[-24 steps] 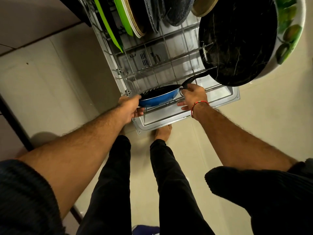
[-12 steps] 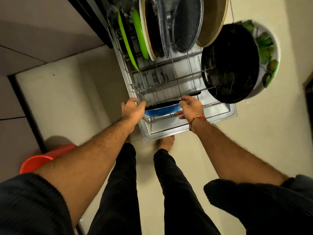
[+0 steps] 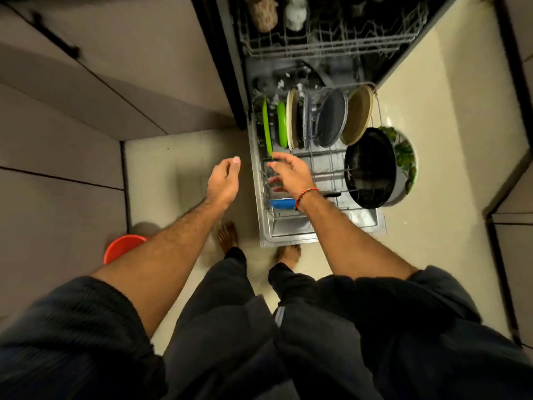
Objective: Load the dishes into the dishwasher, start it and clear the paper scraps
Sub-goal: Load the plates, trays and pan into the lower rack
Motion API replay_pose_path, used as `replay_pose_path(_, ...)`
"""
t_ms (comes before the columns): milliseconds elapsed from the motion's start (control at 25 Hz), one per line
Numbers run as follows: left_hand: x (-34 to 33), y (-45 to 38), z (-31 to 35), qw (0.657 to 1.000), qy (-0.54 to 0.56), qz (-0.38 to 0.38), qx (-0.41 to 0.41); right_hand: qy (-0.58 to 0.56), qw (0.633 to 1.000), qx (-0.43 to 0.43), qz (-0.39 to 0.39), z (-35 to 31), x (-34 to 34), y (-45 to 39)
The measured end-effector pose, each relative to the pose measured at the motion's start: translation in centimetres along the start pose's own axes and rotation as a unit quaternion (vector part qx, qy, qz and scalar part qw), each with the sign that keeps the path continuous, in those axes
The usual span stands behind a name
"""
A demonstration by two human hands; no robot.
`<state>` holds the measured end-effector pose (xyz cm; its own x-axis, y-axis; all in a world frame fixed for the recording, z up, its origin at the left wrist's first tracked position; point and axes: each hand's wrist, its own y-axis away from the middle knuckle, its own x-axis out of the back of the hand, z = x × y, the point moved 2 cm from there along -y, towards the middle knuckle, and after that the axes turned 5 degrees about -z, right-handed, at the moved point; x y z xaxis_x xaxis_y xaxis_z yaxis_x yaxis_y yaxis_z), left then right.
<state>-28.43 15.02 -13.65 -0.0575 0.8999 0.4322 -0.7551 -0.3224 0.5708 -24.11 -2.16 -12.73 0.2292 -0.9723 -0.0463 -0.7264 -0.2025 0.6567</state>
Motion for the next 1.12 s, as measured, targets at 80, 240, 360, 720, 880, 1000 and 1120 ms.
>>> replay_pose_path(80,3.2,1.7,2.3,0.998,0.044,0.029,-0.033,0.019,0.999,0.036,-0.033,-3.4,-2.6,1.3)
replay_pose_path(240,10.5,3.3,5.4,0.987,0.113,0.085,-0.072,0.074,0.986,0.109,-0.103,-10.3,-9.2,2.8)
replay_pose_path(360,16.1,2.7,6.9,0.973,0.154,0.121,-0.120,0.090,0.976,0.156,-0.126,-14.5,-14.2,2.5)
replay_pose_path(720,37.1,-4.3,7.7,0.939,0.185,0.216,-0.190,0.084,0.957,0.234,-0.149,-25.3,-33.5,0.4)
replay_pose_path(880,45.1,-5.7,8.6,0.930,0.182,0.232,-0.219,0.052,0.955,0.253,-0.145,-30.1,-40.3,-1.3)
replay_pose_path(1000,49.0,-7.6,8.4,0.932,0.184,0.239,-0.199,0.050,0.951,0.267,-0.149,-32.4,-43.8,-3.0)
replay_pose_path(1120,52.4,-10.1,8.6,0.929,0.197,0.252,-0.183,0.052,0.946,0.279,-0.157,-34.7,-46.7,-5.1)
